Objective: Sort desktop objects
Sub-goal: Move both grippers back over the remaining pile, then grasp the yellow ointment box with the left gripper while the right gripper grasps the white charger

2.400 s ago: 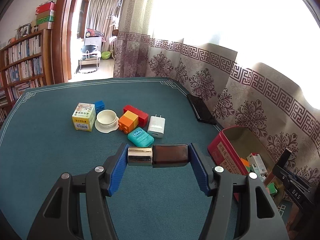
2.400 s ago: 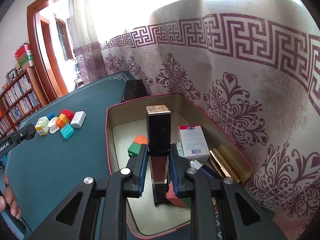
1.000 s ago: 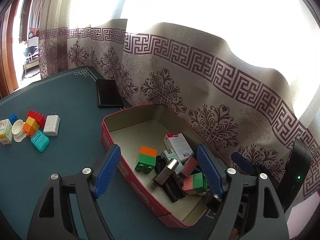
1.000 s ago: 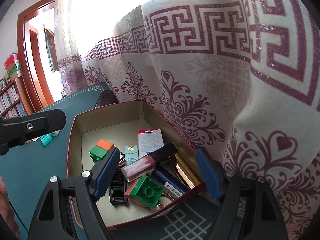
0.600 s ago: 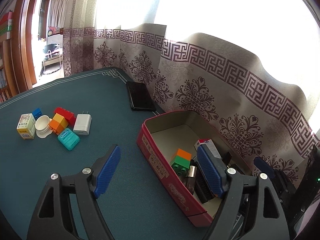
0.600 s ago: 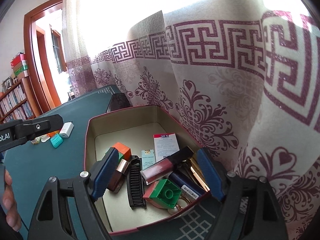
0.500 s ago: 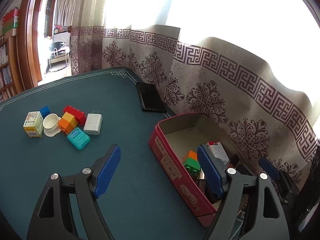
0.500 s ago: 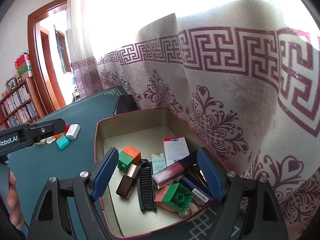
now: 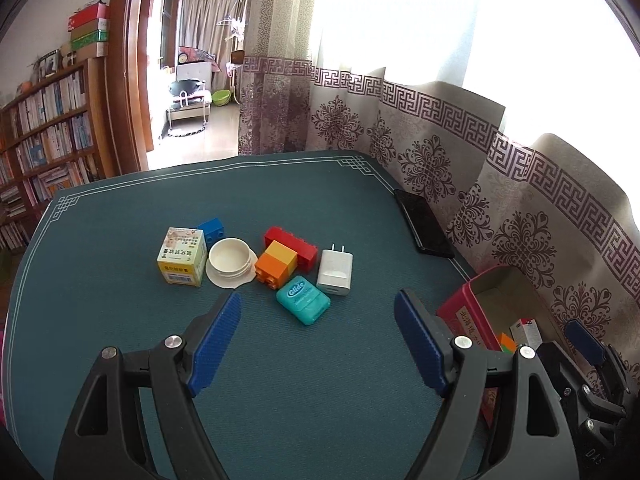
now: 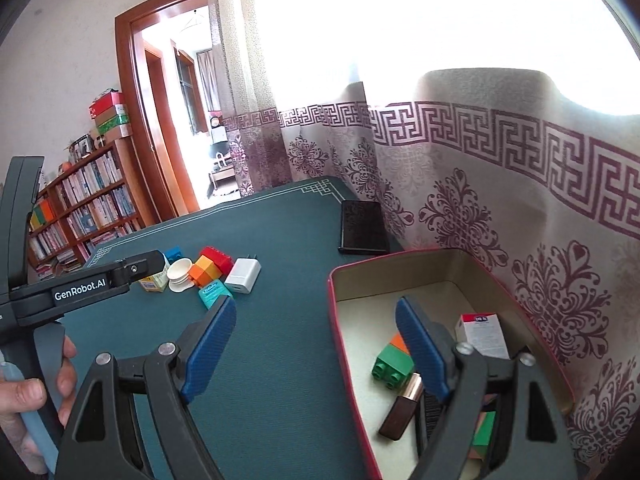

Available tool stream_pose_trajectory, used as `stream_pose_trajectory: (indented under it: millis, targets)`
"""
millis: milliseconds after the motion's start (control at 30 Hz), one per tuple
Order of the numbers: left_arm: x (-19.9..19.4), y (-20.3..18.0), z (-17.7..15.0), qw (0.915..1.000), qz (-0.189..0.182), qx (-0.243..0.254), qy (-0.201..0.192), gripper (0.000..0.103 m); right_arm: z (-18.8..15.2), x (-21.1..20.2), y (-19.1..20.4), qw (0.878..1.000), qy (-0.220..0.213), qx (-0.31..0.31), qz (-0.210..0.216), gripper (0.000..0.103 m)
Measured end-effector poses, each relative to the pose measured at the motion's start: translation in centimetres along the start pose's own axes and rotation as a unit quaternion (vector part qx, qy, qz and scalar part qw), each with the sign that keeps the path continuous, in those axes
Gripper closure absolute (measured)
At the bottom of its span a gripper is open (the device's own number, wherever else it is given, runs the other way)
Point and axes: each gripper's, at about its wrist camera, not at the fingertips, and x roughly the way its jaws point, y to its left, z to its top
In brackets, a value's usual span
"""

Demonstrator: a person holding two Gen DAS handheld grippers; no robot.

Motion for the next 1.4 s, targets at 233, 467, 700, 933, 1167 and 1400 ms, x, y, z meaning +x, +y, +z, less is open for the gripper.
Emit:
stream_pose_trajectory:
  millis: [233,467,700,933,1167,1400]
  targets:
    - [0.5,5.8,1.7,0.9984,0.044,-0.035,-0.008,0.022,1.6,2.5,3.8,0.999,0.0,-0.022,0.034,0.016]
    - [3.8,10.0,2.8,0.995,0.087,-0.05,-0.002,0.022,2.9,6.5,5.6,0.998,0.027,-0.012,0.054,0.014]
    - [8.2,12.1,3.2,0.9922,0.115,-0.041,0.023,0.021,3.7,11.5,5.8,0.997,0.059,0.014,0.044,0.014]
    - [11.7,12.5,2.7,0.9928,0.097,-0.054,0.045,0.022,3.4,14.9,6.4,0.996,0.08,0.001,0.031,0.014]
    - [14.1,13.4,2.6,0.9899,0.112,-0.069,0.051,0.022,2.9,17.5,6.1,0.995,0.101,0.001,0.021,0.014]
    - [14.6,14.5,2.4,0.9903,0.101,-0.089,0.034,0.033,2.3,19.3,6.4,0.993,0.117,-0.014,0.008,0.014]
